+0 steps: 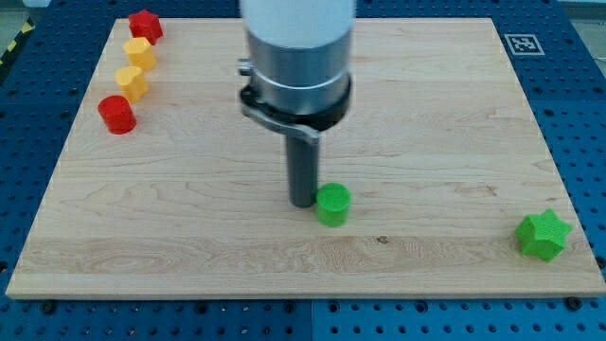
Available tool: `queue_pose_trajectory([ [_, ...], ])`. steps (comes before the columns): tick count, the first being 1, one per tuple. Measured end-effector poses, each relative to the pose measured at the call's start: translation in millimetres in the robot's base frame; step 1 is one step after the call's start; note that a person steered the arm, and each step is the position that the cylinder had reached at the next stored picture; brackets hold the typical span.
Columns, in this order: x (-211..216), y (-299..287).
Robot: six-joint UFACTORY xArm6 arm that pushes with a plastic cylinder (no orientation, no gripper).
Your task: Place the green circle to the left of green star
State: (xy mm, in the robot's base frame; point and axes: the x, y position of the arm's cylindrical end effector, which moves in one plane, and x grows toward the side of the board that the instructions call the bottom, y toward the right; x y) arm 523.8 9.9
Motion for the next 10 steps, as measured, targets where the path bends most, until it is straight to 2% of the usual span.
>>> queue_pose_trajectory([
  [3, 41.1, 70.6],
  [5, 62.6, 84.3],
  [9, 71.4, 166.6],
  [10, 71.5, 119.7],
])
